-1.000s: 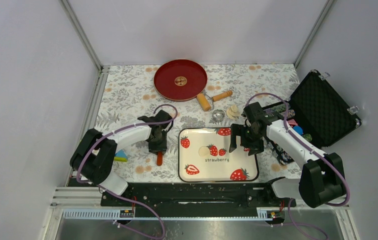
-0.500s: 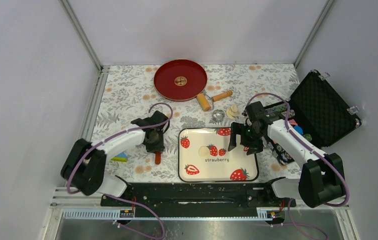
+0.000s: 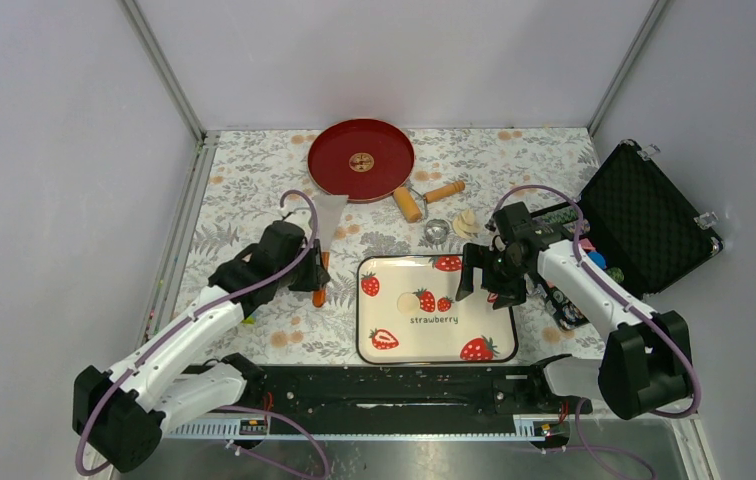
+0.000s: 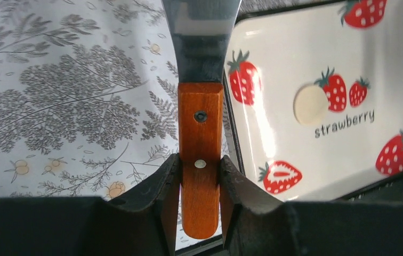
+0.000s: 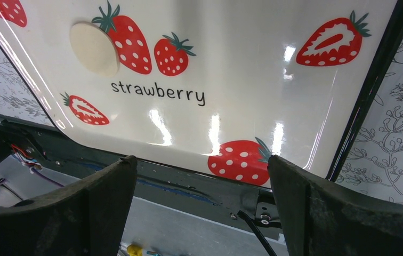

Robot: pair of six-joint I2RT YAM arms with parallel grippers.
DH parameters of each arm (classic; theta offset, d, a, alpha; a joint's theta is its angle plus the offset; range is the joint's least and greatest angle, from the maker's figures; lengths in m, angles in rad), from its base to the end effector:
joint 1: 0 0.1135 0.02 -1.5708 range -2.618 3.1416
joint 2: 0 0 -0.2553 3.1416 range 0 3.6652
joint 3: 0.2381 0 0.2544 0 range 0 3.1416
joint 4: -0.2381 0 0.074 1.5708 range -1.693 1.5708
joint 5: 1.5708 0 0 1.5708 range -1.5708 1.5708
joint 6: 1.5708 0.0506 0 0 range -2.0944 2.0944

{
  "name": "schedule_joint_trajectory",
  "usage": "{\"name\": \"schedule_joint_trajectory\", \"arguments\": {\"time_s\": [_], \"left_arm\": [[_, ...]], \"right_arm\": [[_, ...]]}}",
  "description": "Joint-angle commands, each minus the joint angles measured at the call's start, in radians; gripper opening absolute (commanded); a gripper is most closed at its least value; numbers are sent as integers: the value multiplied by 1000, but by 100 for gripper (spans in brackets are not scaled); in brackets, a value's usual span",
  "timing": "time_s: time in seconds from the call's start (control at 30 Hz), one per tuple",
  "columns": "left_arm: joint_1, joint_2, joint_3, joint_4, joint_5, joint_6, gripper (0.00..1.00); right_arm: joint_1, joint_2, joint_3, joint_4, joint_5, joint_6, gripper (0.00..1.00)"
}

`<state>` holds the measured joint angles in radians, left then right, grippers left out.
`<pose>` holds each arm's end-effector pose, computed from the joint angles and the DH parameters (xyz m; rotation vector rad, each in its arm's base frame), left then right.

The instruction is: Roll out the dumpling wrappers from the dough

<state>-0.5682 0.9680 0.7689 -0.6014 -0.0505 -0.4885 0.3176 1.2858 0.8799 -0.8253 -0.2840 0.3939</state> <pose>0.1836 -0.1142 0.2443 0.0716 2.4149 -0.4410 0.2235 0.0884 0.2004 0.0392 2.8711 0.5561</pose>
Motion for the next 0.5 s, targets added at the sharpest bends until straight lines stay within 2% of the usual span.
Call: {"name": "schedule_joint_trajectory", "arguments": {"time_s": [0.0, 0.2, 0.47], "left_arm": [[1, -6, -2, 86, 156, 148, 0], [1, -39, 51, 100, 227, 301, 0], [1, -79, 105, 55, 331, 629, 0]], "right_arm": [[-8, -35, 40, -19, -29, 2, 100], [-7, -71, 81, -55, -29, -3, 99], [-7, -114, 129, -59, -137, -20, 99]]}}
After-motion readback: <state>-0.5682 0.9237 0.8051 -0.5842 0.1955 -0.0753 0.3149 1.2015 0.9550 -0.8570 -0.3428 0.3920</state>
